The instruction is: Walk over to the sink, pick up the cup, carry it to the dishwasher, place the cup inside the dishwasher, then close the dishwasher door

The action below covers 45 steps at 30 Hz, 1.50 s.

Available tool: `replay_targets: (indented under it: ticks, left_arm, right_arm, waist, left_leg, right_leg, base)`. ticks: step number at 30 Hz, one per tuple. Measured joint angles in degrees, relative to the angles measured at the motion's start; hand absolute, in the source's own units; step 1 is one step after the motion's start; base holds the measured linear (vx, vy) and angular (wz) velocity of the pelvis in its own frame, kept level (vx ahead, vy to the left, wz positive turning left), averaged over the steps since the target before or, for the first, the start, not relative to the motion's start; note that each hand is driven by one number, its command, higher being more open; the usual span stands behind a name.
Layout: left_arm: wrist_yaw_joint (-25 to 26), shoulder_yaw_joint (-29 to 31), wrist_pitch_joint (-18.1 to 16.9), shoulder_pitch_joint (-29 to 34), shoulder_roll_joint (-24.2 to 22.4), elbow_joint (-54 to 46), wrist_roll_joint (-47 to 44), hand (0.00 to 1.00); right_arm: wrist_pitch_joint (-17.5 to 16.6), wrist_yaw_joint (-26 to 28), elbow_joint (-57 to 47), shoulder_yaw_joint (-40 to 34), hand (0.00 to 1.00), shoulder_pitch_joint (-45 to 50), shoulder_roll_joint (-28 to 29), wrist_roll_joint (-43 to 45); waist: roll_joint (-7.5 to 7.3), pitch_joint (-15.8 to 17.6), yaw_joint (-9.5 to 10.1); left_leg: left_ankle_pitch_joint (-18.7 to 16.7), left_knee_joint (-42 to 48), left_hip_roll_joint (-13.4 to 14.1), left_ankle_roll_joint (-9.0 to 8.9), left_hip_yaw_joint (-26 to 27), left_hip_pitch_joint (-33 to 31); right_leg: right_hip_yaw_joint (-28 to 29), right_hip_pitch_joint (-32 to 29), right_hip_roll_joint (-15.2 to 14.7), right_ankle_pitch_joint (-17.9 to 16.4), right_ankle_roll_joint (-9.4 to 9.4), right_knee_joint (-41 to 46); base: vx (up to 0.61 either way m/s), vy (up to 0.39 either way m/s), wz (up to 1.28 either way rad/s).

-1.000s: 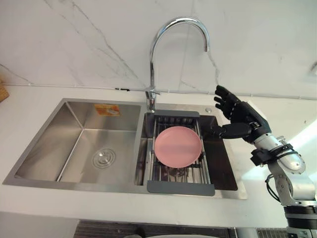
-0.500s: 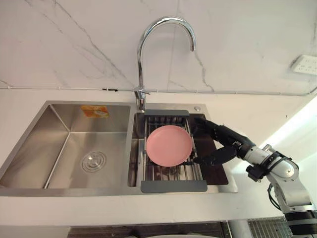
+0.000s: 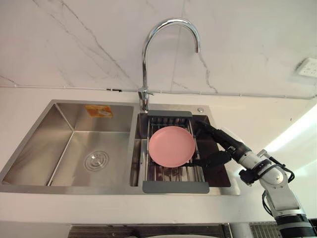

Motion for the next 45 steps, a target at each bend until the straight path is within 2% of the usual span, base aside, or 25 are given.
replay_targets:
  ticks: [8, 14, 24, 39, 45]
  left_arm:
    - [0.0, 0.0, -0.1, 0.0, 0.0, -0.1, 0.2, 1.0]
    - [0.0, 0.1, -0.1, 0.0, 0.1, -0.3, 0.8, 1.0]
    - [0.0, 0.1, -0.5, -0.1, 0.1, -0.4, 1.2, 1.0]
    - [1.1, 0.1, -1.2, 0.0, -0.5, -1.5, 1.2, 1.0]
    - [1.1, 0.1, -1.2, 0.0, -0.6, -1.6, 1.2, 1.0]
  right_arm:
    - [-0.9, 1.1, 0.0, 0.1, 1.0, 0.2, 0.8, -0.3]
    - [-2.1, 2.8, 0.0, 1.3, 1.0, 0.3, 0.7, -4.7]
    - [-4.1, 2.5, -1.0, 2.1, 1.0, 0.3, -1.1, -9.1]
    - [-6.6, -6.7, -7.0, 5.1, 1.0, 0.2, -1.2, -24.4]
    - [-9.0, -8.8, -10.1, 5.7, 1.0, 0.2, -1.1, -29.3]
  waist:
    - [-0.02, 0.0, 0.03]
    - [-0.14, 0.1, 0.1]
    - [-0.41, 0.2, 0.46]
    - [-0.5, 1.1, 1.2]
    - [-0.44, 1.2, 1.23]
  left_leg:
    - [0.0, 0.0, -0.2, 0.01, -0.5, 0.1]
    - [0.0, 0.0, -0.3, 0.01, -0.5, 0.1]
    - [0.0, 0.0, -0.5, 0.04, -0.6, 0.0]
    - [0.0, 0.0, -0.8, 0.13, -1.4, -0.4]
    - [0.0, 0.0, -0.8, 0.15, -1.5, -0.4]
  right_leg:
    - [-0.6, 0.6, -0.1, 0.0, 0.03, -0.1]
    - [-0.6, 0.6, -0.2, 0.0, 0.05, -0.1]
    - [-0.6, 0.6, -0.5, 0.0, 0.19, -0.1]
    - [-1.4, 0.7, -0.7, 0.0, 0.29, -0.1]
    - [-1.4, 0.7, -0.7, 0.0, 0.29, -0.1]
  base:
    - [0.0, 0.002, 0.02]
    - [0.0, 0.0, 0.0]
    - [0.0, 0.0, 0.0]
    - [0.0, 0.0, 0.01]
    - [0.0, 0.0, 0.0]
